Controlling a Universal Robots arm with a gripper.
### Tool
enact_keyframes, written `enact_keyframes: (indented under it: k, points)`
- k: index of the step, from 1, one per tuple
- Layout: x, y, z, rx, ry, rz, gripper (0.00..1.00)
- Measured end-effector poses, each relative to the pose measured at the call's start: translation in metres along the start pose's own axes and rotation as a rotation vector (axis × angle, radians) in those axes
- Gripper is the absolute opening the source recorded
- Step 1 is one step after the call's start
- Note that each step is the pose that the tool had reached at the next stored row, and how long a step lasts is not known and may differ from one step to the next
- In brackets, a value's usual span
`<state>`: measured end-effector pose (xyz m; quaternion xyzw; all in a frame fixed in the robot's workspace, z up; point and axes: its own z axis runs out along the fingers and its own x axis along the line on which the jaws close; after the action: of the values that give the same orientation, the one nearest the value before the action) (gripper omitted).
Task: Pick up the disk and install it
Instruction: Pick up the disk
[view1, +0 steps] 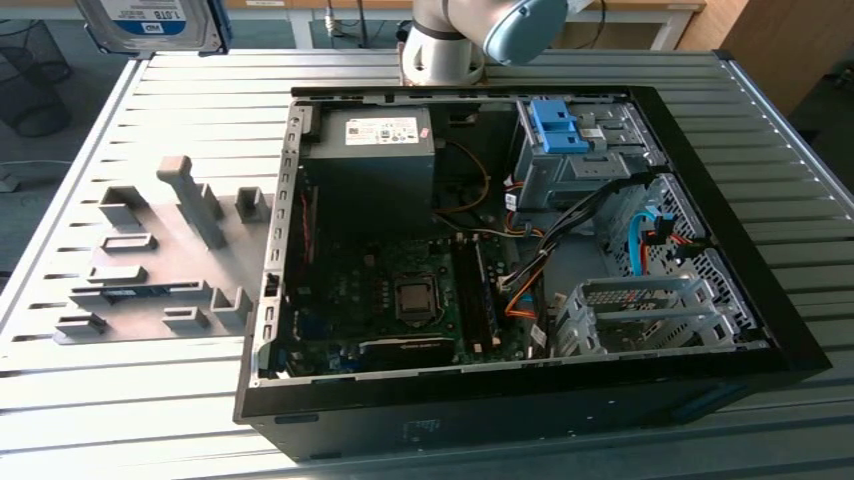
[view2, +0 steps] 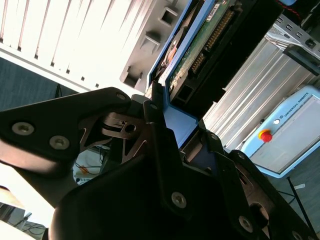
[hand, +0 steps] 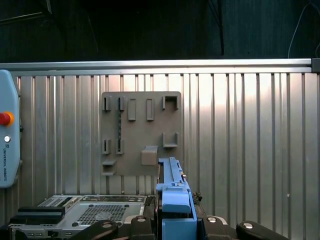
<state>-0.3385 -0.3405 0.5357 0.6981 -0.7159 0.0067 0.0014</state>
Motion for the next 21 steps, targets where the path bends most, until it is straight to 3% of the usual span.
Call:
enact_keyframes:
  k: [13, 21]
  points:
    - [-0.0002, -0.0063, 0.0, -0.0002, 0.0001, 0.0, 0.37]
    - [-0.0005, -0.0209, 0.0001, -0.0001, 0.0001, 0.0, 0.37]
